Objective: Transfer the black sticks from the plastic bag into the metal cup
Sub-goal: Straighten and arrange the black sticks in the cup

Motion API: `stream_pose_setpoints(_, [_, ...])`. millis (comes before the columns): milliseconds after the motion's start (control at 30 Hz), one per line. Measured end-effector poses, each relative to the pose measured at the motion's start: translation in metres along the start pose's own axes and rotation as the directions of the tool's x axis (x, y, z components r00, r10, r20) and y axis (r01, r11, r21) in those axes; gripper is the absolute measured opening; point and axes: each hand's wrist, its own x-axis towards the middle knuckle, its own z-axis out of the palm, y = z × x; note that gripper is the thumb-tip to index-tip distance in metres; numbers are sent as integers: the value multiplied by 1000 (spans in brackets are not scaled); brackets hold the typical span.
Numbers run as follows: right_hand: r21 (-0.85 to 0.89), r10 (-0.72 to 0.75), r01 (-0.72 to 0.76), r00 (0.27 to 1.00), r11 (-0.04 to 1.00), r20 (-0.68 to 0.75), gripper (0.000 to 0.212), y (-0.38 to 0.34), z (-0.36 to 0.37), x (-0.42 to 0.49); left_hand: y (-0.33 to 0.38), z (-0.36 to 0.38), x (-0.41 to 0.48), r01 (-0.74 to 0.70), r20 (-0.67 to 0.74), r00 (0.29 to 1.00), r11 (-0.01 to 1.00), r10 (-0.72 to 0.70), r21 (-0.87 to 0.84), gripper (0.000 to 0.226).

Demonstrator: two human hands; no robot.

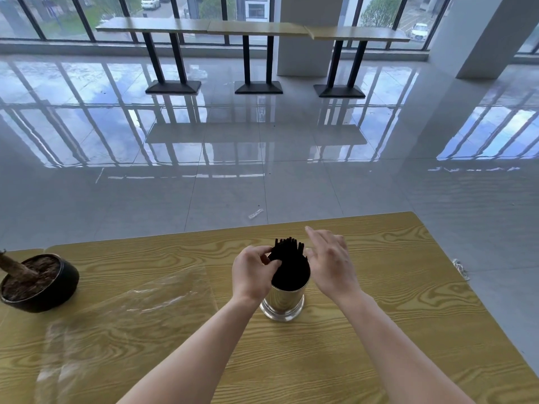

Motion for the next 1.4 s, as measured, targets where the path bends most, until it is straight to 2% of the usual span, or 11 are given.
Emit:
stream_pose_setpoints(167, [-174, -106, 133, 981, 976, 160, 60, -10, 8, 5, -1, 5, 1, -17, 7, 1000, 998, 17, 63, 28])
stream_pose_setpoints(267, [-217, -96, 141, 974, 966, 205, 60, -15, 13, 10, 0, 3, 3, -35, 7, 999, 996, 34, 88, 47])
stream_pose_setpoints(367, [-144, -97, 126, 976, 981, 193, 60, -13, 10, 8, 1, 1, 6, -95, 35, 995, 987, 91, 128, 57])
stream_pose_setpoints(467, [8, -44, 43, 992, 999, 118, 61, -6, 5, 0, 1, 0, 6, -202, 77, 979, 950, 189, 237, 44])
stream_pose_setpoints(567, [41, 14, -17, 996, 999, 92, 57, 3, 3, -5, 0, 1, 4, -259, 91, 966, 918, 242, 300, 36])
stream_pose_setpoints(767, [133, 159, -170, 983, 976, 88, 59, 3, 2, -5, -4, 0, 1, -115, -1, 993, 979, 116, 166, 60])
stream_pose_setpoints(967, [131, 166, -191, 969, 973, 184, 58, -7, 3, 13, -4, -4, 4, 7, 2, 1000, 994, -7, 110, 31])
stream_pose_setpoints(1033, [167, 158, -198, 962, 966, 222, 57, -10, 3, 19, -2, -6, 6, -9, 45, 999, 992, 3, 123, 12])
stream_pose_setpoints(1100, [166, 133, -182, 954, 969, 269, 49, -11, 2, 23, 0, -6, 9, -14, 70, 998, 992, 6, 122, 6])
stream_pose_setpoints(1300, [132, 65, -119, 932, 984, 357, 38, -18, -2, 34, 7, -6, 22, 16, 168, 985, 984, -46, 177, 36])
stream_pose_setpoints(1400, [167, 7, -81, 916, 983, 401, 23, -20, -4, 38, 8, -8, 26, 23, 217, 975, 988, -56, 152, 22])
